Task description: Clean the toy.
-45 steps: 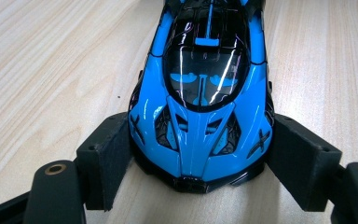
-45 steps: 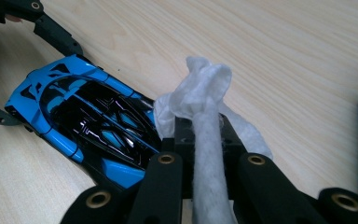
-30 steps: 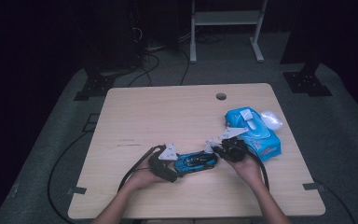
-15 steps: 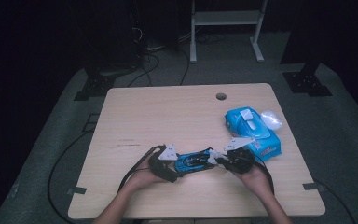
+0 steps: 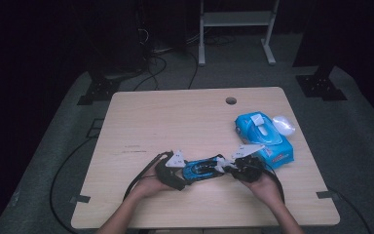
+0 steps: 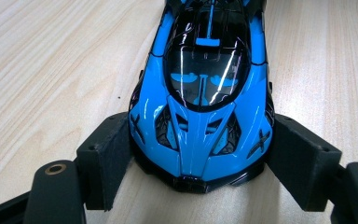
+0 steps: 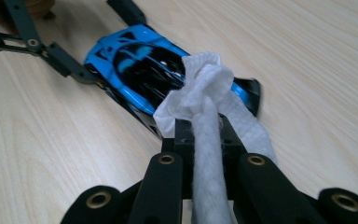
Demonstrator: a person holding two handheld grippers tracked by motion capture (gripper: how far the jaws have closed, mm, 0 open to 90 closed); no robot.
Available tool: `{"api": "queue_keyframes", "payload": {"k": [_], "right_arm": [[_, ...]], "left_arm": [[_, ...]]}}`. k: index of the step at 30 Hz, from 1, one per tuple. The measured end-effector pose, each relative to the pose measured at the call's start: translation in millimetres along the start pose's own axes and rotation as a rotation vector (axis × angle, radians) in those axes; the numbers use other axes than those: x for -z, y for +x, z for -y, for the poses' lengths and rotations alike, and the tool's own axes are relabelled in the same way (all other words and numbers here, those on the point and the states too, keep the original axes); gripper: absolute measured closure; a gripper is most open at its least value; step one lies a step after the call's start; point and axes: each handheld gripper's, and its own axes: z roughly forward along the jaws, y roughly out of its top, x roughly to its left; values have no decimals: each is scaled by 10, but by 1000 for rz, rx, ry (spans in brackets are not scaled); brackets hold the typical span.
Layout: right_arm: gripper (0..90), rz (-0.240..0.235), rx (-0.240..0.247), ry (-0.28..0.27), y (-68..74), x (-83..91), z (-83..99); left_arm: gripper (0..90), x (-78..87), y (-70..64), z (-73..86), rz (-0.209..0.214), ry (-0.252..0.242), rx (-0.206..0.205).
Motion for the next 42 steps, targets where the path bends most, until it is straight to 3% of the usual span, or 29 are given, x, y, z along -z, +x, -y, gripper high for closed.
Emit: {"api": "queue_keyframes", "payload": {"k": [3, 6, 7, 8, 10, 11, 13, 15, 17, 19, 20, 23, 26, 28, 29, 31, 32, 34, 36, 37, 39, 42], "right_arm": [[830, -34, 30, 6, 81, -82, -44], [830, -11, 58, 14, 86, -78, -57], [831, 43, 62, 16, 23, -35, -31], [831, 43, 62, 16, 23, -35, -31], [832, 54, -1, 4, -106, 11, 7], [832, 55, -2, 3, -88, 5, -1], [831, 33, 25, 5, -9, -45, -44], [832, -26, 28, -13, 84, -138, -101], [831, -30, 40, -11, 111, -174, -120], [832, -8, 76, -1, 144, -218, -167], [832, 33, 75, 10, 93, -190, -167], [832, 71, 14, -13, -44, -104, -141], [832, 82, 0, -29, -94, -84, -167], [831, 79, 9, -19, -86, -156, -227], [830, 74, 36, 8, -44, -285, -288], [830, 99, 81, 26, -9, -376, -311], [830, 96, 78, 29, -29, -382, -319], [832, 129, 74, 35, -108, -334, -297], [832, 131, 46, 20, -155, -288, -270], [831, 122, 8, 10, -216, -233, -237], [832, 153, 2, 7, -237, -142, -206], [833, 102, 3, -13, -180, -101, -224]], "left_arm": [[254, 2, -4, -2, -3, 2, -1], [254, -2, 1, 2, 1, -3, 1], [254, -4, -3, 0, -1, -3, 0], [254, -4, -3, 0, -1, -3, 0], [254, -7, 1, 1, 2, -5, 0], [254, -7, 3, -1, 4, -4, -1], [254, -6, 2, -3, 2, -2, -1], [254, -6, 0, -4, 1, -1, 1], [254, -5, -2, -2, 1, -1, 6], [254, 2, -4, 3, -1, -1, 4], [254, 0, -5, 1, -1, -1, 4], [254, -8, 2, 2, 5, -8, 3], [254, -10, 3, 3, 5, -10, 3], [254, -9, 4, 3, 6, -9, 2], [254, -7, 2, 0, 4, -4, 1], [254, -2, 1, 2, 3, -3, 4], [254, -2, 0, 3, 2, -3, 3], [254, -7, -3, 0, 0, -6, 2], [254, -13, -3, -3, -1, -7, -1], [254, -19, -1, -5, 2, -9, -2], [255, -17, 0, -5, 3, -9, -2], [254, -20, 4, -5, 2, -12, -3]]}}
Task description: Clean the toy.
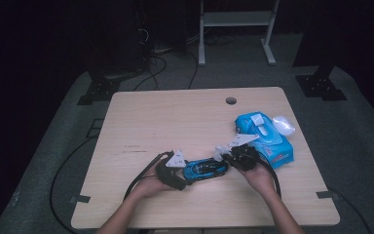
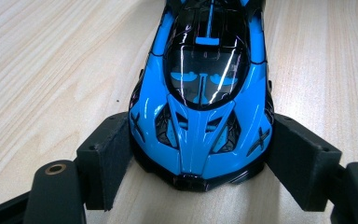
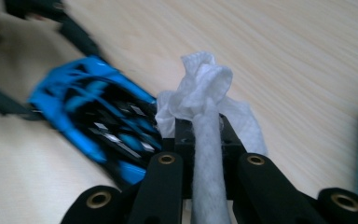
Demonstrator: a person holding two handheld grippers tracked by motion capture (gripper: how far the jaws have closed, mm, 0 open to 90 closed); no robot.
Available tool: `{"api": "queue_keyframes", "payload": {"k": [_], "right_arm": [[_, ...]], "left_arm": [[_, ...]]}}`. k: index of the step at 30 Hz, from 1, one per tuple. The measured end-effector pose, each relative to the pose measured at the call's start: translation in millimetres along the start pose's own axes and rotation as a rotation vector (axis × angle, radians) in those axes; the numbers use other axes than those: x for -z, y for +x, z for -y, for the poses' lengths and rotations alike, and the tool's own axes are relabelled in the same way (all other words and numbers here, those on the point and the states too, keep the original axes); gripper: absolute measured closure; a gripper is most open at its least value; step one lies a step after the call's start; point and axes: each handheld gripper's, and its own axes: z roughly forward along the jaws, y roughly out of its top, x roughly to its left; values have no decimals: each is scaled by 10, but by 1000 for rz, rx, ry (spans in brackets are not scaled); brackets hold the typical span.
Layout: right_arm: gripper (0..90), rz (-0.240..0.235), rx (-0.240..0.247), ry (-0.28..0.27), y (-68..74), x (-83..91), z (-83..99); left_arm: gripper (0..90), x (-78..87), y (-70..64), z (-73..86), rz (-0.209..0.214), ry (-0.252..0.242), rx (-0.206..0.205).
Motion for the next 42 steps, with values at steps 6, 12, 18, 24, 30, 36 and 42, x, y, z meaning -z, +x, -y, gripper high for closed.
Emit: {"api": "queue_keyframes", "payload": {"k": [6, 12, 18, 24, 30, 36, 42], "right_arm": [[833, -136, 86, 9, 403, -230, -163], [832, -227, 144, 35, 735, -437, -270], [833, -237, 92, 50, 563, -273, -234], [831, -268, 128, 100, 697, -375, -239], [830, -291, 142, 86, 752, -506, -341], [731, -265, 125, 94, 649, -390, -345], [492, -244, 107, 74, 564, -242, -388]], "left_arm": [[254, 1, -11, -4, 0, 5, 9], [254, 8, -6, -1, -1, 9, 1], [254, 8, -3, 4, 2, 5, 2], [254, 6, -12, -7, -4, 10, -1], [254, 4, -9, -2, -3, 6, 2], [254, 3, -3, 0, 0, 4, 0], [254, 4, -7, -3, 0, 6, 1]]}}
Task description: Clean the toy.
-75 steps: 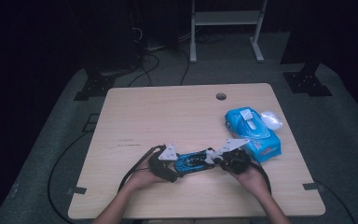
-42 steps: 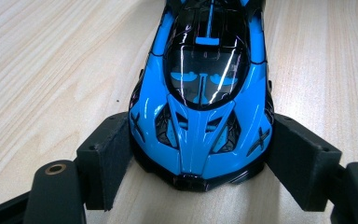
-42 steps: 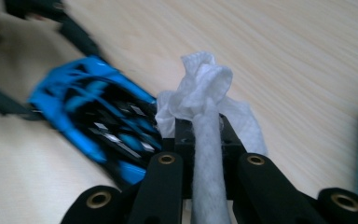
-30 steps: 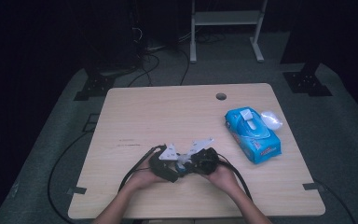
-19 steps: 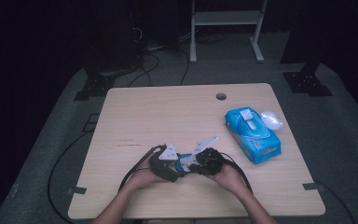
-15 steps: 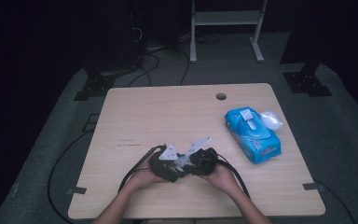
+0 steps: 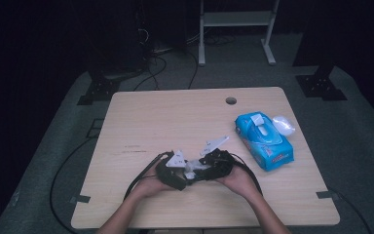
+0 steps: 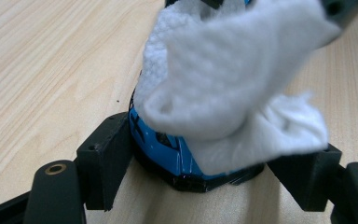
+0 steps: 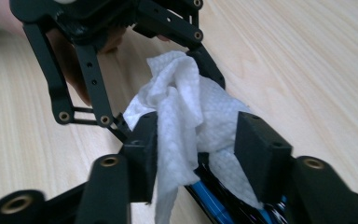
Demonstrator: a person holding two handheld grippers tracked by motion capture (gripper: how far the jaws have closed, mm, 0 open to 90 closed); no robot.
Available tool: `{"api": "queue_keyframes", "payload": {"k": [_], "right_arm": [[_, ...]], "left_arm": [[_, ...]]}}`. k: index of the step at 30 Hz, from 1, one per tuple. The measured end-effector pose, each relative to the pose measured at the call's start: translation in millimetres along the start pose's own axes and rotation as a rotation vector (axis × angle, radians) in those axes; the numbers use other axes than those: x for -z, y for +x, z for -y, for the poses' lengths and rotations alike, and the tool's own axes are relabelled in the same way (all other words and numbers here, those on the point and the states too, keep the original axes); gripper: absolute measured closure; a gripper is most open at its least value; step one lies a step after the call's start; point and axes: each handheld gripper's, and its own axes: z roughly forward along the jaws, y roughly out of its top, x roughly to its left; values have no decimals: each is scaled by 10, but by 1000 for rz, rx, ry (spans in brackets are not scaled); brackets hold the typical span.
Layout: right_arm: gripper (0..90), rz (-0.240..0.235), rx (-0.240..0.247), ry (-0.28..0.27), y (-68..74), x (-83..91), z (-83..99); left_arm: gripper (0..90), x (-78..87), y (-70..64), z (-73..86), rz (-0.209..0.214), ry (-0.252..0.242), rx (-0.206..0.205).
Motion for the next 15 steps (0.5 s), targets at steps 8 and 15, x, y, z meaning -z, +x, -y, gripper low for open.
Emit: {"api": "queue_keyframes", "payload": {"k": [8, 15], "right_arm": [[520, -5, 4, 36, 69, -380, -104], [782, 10, 43, 27, 96, -389, -82]], "left_arm": [[254, -2, 0, 4, 3, -6, 4], [254, 5, 1, 7, 1, -4, 2]]}}
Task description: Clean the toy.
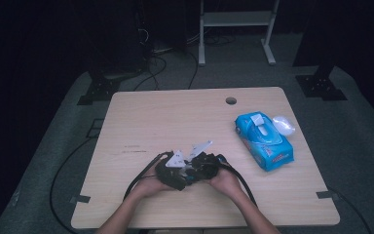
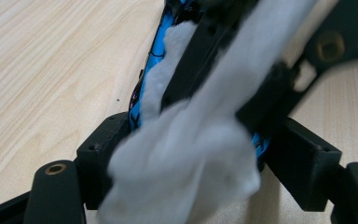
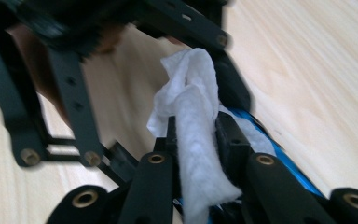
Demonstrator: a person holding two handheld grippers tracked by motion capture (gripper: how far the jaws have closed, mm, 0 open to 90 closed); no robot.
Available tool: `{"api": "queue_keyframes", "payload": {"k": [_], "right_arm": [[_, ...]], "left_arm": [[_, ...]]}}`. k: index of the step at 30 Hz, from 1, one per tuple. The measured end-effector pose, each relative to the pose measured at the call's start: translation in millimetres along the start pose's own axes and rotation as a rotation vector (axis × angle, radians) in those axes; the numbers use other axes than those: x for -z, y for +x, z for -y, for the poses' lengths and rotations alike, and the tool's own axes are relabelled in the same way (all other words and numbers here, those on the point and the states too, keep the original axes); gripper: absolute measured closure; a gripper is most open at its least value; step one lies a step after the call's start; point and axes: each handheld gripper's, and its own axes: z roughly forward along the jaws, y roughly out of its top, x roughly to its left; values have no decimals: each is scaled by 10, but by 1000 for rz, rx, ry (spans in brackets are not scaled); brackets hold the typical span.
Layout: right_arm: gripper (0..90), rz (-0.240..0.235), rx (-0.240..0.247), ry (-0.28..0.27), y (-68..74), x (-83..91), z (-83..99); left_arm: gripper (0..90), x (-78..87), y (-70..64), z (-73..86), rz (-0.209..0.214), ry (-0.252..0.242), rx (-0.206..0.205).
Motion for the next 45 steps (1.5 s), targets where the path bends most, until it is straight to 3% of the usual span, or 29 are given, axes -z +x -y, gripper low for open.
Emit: {"api": "queue_keyframes", "payload": {"k": [4, 6, 7, 8, 11, 14, 19, 21, 28, 33, 34, 35, 36, 37, 39, 40, 42, 45], "right_arm": [[794, 86, -50, -31, -136, 123, 81], [795, 101, -74, -37, -191, 142, 101], [797, 80, -138, -59, -271, 124, 126], [797, 65, -149, -67, -271, 91, 118], [799, 52, -149, -80, -236, 3, 63], [801, 52, -150, -62, -293, 18, 57], [804, 137, -182, -38, -483, 213, 224], [804, 127, -214, -39, -550, 294, 294], [804, 144, -159, -34, -511, 579, 377], [804, 127, -149, -10, -509, 749, 471], [804, 101, -143, 13, -469, 790, 501], [804, 101, -143, 13, -469, 790, 501], [804, 57, -125, 31, -405, 751, 505], [804, 57, -125, 31, -405, 751, 505], [804, 34, -106, 43, -326, 653, 479], [805, -4, -93, 31, -249, 531, 421], [805, -32, -76, 19, -180, 444, 355], [805, -37, -49, 24, -107, 367, 295]], "left_arm": [[254, -1, 1, -1, -1, 2, -2], [254, -2, 1, -1, -1, 1, 1], [254, -3, 2, -1, 0, 1, 2], [254, -3, 6, 0, 2, 0, 1], [254, 1, 7, 4, 5, 0, 8], [254, 0, 9, 3, 3, 0, 1], [254, -2, 4, 1, 1, -2, 1], [255, -2, 5, 1, 1, -2, -2], [254, -1, 8, 2, 2, 1, -2], [254, 0, 8, 3, 3, 0, -1], [254, 0, 6, 1, 4, 2, 1], [254, 0, 6, 1, 4, 2, 1], [254, 0, 7, 0, 4, 3, -1], [254, 0, 7, 0, 4, 3, -1], [254, -2, 7, 1, 3, 1, 0], [254, -1, 5, 1, 3, 2, 2], [254, 0, 5, -1, 3, 4, 0], [254, -1, 6, 1, 4, 2, 0]]}}
